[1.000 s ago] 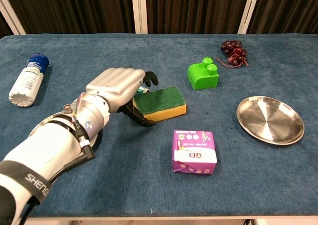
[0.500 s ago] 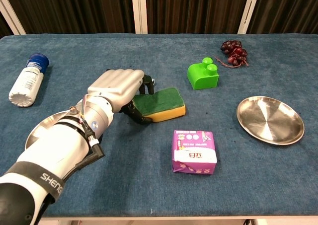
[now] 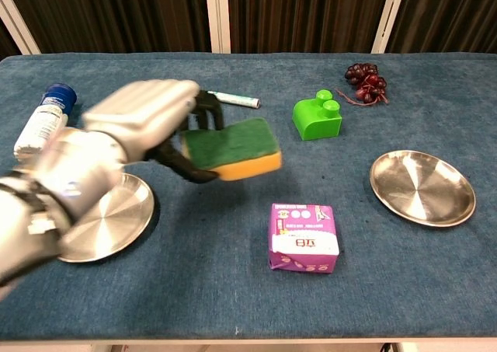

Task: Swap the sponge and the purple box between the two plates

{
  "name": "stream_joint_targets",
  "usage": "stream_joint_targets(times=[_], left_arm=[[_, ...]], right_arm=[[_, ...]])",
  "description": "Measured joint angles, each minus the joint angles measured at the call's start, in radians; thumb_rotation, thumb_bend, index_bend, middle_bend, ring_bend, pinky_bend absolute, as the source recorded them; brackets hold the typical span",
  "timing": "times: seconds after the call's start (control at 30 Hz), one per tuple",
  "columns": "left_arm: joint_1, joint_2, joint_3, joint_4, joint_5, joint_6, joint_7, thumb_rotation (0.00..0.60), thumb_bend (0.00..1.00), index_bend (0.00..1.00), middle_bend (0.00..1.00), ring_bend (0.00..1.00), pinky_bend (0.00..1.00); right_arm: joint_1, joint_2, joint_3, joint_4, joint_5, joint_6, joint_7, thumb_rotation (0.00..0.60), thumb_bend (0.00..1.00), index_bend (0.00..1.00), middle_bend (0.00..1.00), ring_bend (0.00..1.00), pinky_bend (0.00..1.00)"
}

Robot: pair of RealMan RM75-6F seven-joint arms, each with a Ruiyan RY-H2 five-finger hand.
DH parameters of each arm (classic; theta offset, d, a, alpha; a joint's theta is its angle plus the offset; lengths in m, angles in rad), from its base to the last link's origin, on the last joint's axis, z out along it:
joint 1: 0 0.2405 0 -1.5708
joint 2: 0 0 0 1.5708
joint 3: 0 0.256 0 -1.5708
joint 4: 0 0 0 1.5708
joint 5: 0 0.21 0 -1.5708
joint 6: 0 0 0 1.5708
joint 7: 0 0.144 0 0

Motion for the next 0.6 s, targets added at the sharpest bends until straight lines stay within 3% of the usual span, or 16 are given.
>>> stream_joint_targets(times=[0.17,0.3,0.47,0.6], left_arm=[[0.093,0.189,0.118,-0.112,0.064,0.071,-0.017,0.6,0.34,0.46,0.51,0.51,0.42],[0.161,0.275,0.19,-0.135,0.099,0.101,-0.084,0.6,0.31,0.46,0.5,0.5,0.42],[0.191,0.305,0.223,-0.09,0.133,0.095,-0.146,0.6,0.19,0.36,0.4,0.4,0.4],[0.196,0.305,0.228,-0.056,0.133,0.058,-0.156,0.6,0.11,0.23,0.26,0.24,0.34]], right_arm=[[-0.004,-0.004,-0.002,-0.006,-0.004,0.002,-0.016,0.6,0.25,0.0,0.0,0.0,0.06],[-0.006,-0.01,-0.004,-0.011,-0.009,0.003,-0.035,0.6,0.25,0.0,0.0,0.0,0.06],[-0.006,-0.019,-0.006,-0.019,-0.013,-0.004,-0.059,0.6,0.25,0.0,0.0,0.0,0.06],[-0.004,-0.026,-0.008,-0.021,-0.015,-0.012,-0.077,0.6,0.25,0.0,0.0,0.0,0.06]])
